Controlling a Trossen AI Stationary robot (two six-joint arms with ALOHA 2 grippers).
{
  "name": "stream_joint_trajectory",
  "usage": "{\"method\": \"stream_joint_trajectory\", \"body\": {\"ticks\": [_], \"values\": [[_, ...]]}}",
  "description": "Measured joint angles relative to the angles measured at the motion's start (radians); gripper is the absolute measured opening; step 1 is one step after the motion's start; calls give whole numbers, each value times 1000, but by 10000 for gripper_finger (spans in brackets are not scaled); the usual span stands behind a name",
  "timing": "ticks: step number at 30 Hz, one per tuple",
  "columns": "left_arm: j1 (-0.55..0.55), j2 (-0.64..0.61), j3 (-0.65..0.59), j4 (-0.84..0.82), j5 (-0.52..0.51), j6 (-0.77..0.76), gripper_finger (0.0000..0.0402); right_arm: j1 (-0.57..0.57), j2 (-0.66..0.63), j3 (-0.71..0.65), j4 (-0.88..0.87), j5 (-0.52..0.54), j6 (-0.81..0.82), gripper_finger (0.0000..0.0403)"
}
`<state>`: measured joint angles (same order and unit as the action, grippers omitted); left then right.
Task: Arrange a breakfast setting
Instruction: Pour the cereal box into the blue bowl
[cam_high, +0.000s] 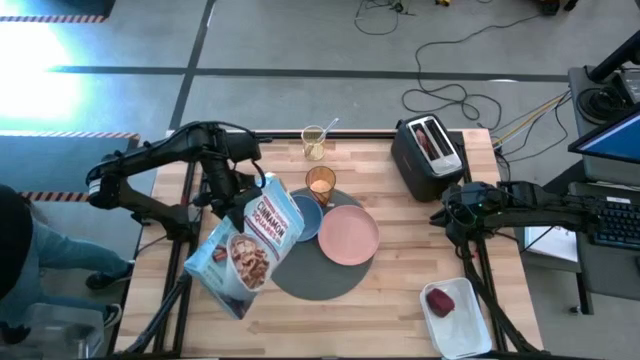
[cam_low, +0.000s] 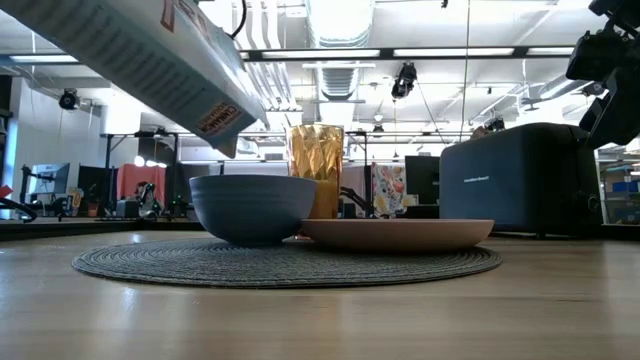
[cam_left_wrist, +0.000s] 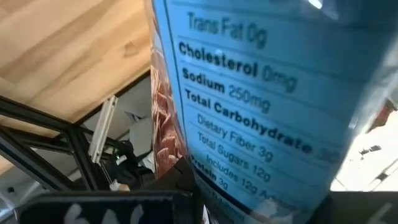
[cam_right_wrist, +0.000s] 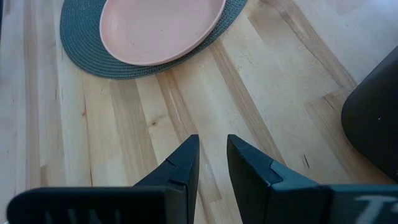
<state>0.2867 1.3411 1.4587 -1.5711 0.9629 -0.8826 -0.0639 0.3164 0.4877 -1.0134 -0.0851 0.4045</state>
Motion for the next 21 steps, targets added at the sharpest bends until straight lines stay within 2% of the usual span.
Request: {"method": "stream_joint_trajectory", "body": {"ticks": [11, 21], "values": [[63, 15, -15, 0, 54, 35, 52, 0, 0, 0, 0, 0, 0, 73], [121, 78, -15, 1, 140, 101, 52, 0, 0, 0, 0, 0, 0, 73]]}}
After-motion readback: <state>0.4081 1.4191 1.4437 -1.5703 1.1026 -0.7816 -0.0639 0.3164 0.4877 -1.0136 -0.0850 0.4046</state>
